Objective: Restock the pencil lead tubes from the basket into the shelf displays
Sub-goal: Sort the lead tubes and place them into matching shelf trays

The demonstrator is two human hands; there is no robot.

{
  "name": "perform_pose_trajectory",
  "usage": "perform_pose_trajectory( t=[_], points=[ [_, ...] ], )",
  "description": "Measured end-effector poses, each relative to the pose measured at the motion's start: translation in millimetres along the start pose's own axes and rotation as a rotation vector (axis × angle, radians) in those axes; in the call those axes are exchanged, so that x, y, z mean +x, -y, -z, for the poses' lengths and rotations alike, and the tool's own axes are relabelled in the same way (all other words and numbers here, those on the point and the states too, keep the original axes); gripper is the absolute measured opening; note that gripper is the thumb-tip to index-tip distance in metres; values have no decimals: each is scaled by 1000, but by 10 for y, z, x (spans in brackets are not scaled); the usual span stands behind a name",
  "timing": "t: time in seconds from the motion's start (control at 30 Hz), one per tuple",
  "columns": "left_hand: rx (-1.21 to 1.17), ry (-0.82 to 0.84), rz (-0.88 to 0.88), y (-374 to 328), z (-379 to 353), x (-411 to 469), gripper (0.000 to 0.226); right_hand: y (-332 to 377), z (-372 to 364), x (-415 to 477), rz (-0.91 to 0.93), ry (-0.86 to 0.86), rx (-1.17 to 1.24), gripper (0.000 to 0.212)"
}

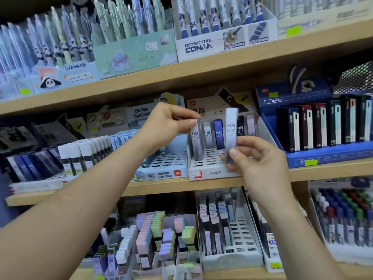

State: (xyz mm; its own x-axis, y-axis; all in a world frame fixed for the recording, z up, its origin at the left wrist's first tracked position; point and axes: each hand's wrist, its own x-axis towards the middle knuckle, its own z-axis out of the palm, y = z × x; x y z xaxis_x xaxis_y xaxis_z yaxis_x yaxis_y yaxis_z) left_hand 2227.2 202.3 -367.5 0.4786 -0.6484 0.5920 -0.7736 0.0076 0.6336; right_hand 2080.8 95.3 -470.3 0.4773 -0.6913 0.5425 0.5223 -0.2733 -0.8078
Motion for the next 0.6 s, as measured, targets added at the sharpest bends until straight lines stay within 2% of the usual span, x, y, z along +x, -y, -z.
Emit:
perform_pose_trajectory(
  t=[0.17, 0.3, 0.37, 0.6],
  points=[
    [98, 16, 7, 49, -7, 20, 18, -26, -31, -22, 153, -34, -391, 20],
    [361, -6, -82, 133, -95, 15, 17, 21, -57, -43, 197, -47, -575, 12],
    [445, -55, -136, 159, -119, -2, 18, 25, -51, -38, 188, -36, -616, 10],
    [565, -127, -138, 164, -166, -129, 28, 16, -18, -26, 128, -9, -575, 14]
  ],
)
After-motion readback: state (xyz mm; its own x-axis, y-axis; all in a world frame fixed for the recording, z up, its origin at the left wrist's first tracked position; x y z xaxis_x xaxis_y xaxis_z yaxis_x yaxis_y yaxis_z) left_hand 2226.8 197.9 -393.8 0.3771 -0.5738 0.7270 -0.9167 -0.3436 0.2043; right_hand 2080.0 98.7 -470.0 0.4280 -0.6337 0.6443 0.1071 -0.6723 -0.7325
